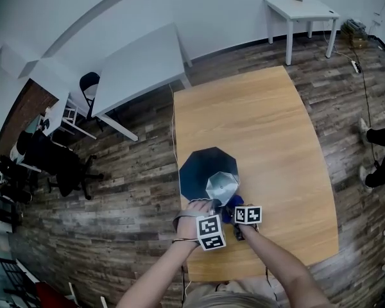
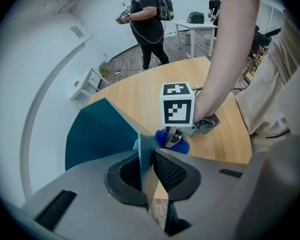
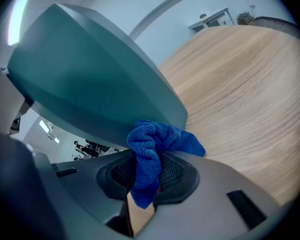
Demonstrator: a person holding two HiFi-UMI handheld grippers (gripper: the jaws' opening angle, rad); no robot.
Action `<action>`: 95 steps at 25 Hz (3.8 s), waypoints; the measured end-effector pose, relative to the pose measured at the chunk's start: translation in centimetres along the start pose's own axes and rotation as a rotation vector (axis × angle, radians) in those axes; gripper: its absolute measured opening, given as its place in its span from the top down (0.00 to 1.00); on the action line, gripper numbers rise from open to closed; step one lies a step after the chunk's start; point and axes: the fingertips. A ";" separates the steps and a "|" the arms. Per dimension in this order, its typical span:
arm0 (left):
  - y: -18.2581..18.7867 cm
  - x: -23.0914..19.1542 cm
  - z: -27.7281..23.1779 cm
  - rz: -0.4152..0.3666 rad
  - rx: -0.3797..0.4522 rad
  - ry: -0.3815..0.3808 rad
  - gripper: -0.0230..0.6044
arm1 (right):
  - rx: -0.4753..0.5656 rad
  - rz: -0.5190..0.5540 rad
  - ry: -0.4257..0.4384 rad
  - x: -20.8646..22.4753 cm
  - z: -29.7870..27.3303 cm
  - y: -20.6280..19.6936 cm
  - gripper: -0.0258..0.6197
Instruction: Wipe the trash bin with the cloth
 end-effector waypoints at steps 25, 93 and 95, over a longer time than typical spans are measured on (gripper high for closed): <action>4.0 0.8 11.8 0.318 0.420 0.541 0.77 | 0.143 0.469 0.253 -5.2 18.8 10.8 0.84; 0.4 39.9 32.1 0.677 0.736 0.462 0.78 | 0.427 0.873 0.164 -27.9 49.2 -18.0 0.84; 0.7 40.2 31.4 0.680 0.727 0.449 0.78 | 0.417 0.872 0.170 -27.4 49.1 -17.8 0.84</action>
Point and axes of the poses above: the fingertips, and each gripper's own axes: z backward along the fingers, x to its right, y out of its top, and after that the axes turned 15 degrees about x, right-handed
